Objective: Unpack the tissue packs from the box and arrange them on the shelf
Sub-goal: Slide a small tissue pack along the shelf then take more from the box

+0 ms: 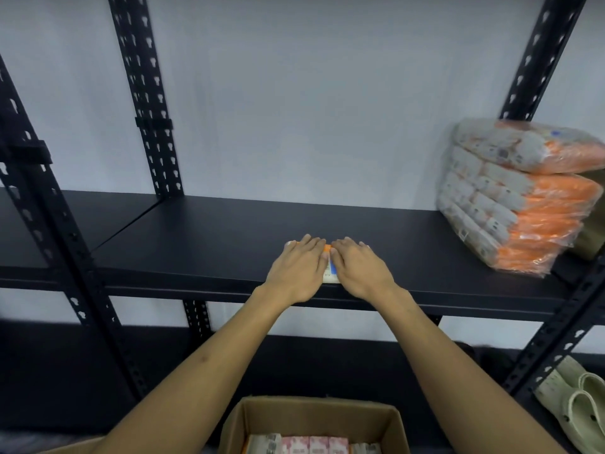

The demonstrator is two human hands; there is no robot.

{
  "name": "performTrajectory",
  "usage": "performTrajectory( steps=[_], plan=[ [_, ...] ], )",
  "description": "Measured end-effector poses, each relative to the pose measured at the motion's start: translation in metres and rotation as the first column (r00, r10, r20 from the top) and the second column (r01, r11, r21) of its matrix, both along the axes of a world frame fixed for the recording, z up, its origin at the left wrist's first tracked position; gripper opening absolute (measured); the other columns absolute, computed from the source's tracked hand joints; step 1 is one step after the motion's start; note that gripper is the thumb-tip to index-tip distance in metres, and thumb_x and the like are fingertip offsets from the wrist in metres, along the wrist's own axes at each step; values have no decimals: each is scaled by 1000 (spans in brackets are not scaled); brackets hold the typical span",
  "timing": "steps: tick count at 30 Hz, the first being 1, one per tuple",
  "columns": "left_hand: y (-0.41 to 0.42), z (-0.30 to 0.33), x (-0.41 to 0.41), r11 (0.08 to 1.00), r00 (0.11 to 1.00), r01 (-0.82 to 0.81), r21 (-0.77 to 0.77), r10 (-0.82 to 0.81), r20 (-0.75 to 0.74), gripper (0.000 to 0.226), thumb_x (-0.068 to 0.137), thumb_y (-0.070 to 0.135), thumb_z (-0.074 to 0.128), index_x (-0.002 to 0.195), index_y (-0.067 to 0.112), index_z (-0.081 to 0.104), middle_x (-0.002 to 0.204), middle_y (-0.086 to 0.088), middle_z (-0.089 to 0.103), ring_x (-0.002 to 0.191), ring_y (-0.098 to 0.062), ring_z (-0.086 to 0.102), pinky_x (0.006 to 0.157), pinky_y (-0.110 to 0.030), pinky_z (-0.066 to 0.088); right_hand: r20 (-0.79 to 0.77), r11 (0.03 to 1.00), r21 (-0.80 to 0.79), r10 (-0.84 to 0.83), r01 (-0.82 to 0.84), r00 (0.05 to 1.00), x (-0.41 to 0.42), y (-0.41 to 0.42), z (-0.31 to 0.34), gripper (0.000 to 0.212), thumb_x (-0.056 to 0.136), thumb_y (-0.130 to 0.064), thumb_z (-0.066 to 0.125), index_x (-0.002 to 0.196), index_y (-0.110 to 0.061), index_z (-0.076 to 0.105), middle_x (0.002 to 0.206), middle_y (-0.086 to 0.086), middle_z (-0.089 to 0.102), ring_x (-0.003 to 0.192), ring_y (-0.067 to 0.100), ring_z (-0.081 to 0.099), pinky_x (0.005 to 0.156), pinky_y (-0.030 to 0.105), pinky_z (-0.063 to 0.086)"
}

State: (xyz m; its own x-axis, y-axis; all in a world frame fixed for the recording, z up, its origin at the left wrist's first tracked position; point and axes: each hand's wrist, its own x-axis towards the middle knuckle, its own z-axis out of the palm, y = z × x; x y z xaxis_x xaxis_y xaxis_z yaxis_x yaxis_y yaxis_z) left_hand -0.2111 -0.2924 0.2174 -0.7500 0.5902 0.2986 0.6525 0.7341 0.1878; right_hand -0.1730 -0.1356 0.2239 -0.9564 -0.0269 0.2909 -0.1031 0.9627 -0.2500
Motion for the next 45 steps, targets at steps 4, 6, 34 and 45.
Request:
performTrajectory(
  steps=[4,6,34,45],
  plan=[
    [-7,0,-3,999,993,-36,17,34,114,54,111,33,21,159,9,23,168,-7,20,156,-22,8,126,-37,10,80,1000,-14,-12,13,997,2,13,1,48,110,-30,25,149,-8,43,153,6,46,146,19,34,120,36,22],
    [-15,0,-4,997,983,-58,41,50,179,55,111,35,20,161,13,18,170,-3,12,157,-18,1,126,-37,6,113,996,-78,-44,53,993,9,23,-1,52,110,-34,23,155,-11,34,161,2,33,152,16,20,122,36,20],
    [-97,12,-20,998,962,-54,-11,55,268,60,102,64,16,158,43,22,166,8,23,156,-18,10,126,-49,14,68,988,144,43,-52,997,12,18,8,51,108,-38,28,153,-16,38,160,0,37,147,16,33,122,34,23],
    [-226,27,-98,935,892,-354,-17,343,293,56,105,53,33,148,18,46,159,-6,39,154,-26,21,122,-47,24,234,947,92,279,-307,931,-25,-24,11,56,106,-52,12,159,-34,14,166,-17,7,151,-3,-1,125,27,0]
  ],
)
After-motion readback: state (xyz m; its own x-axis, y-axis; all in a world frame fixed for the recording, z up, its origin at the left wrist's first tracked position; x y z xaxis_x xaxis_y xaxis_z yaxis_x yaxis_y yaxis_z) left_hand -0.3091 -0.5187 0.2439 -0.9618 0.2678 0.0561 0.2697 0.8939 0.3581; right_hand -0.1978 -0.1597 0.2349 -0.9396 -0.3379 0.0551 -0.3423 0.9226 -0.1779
